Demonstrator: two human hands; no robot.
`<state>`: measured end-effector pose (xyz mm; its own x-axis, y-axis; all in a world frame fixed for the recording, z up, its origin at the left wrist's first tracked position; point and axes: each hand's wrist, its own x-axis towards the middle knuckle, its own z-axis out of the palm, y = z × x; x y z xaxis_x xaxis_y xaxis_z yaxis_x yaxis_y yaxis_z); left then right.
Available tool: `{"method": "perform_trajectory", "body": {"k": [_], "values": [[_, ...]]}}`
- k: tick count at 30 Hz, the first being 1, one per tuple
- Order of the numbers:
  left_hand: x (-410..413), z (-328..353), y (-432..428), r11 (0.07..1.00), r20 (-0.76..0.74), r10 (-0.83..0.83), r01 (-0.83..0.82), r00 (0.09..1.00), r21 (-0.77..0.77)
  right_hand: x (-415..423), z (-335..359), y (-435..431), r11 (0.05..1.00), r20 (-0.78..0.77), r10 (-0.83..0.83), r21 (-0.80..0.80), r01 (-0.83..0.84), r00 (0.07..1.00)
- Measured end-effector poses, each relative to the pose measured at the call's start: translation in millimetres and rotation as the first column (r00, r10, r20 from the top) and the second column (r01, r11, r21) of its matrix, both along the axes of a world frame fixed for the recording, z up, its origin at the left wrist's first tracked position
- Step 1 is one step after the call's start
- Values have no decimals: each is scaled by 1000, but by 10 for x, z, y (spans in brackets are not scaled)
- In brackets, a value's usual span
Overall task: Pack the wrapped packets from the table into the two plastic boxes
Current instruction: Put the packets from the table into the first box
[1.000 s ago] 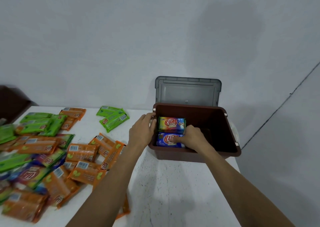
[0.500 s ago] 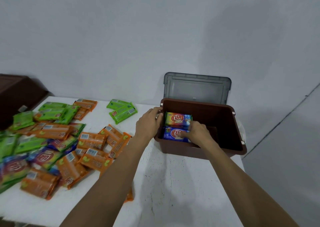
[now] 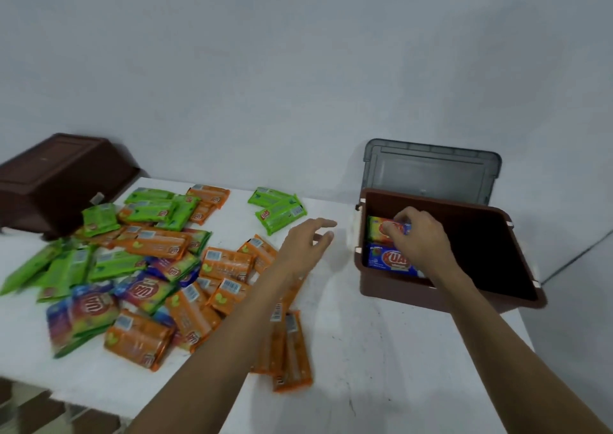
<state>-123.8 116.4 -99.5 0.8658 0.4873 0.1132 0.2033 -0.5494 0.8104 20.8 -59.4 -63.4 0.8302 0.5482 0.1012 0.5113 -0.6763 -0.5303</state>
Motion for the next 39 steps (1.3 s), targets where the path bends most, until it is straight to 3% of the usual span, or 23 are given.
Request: {"method": "perform_trajectory", "body": {"k": [4,8,12,16,20,24,35,39], "values": [[-528,-43,490,997,-28,72,-73,997,-35,-278,69,425,992,51,70,99,-74,996],[-1026,-113,965,993,-54,105,-102,993,53,-641,74,903,983,74,142,104,-150,987],[-1413,-271,1416,976,-69,164,-152,984,156,-1005,-32,1396,962,19,262,77,-263,965],[-1779,-496,1821,899,-93,276,-222,957,377,-1295,-170,1876,928,-66,371,20,-371,926],[-2092,-617,2097,840,-117,386,-296,915,455,-1511,-324,2296,880,-173,460,-42,-474,871],[-2272,-723,2284,861,-222,384,-260,896,438,-1641,-499,2705,844,-247,486,-116,-524,838],[-2327,-761,2336,876,-143,359,-280,922,393,-1633,-875,3318,773,-287,462,-333,-540,839],[-2339,-792,2338,877,-128,353,-280,927,392,-1552,-928,3349,775,-337,457,-303,-555,823]]}}
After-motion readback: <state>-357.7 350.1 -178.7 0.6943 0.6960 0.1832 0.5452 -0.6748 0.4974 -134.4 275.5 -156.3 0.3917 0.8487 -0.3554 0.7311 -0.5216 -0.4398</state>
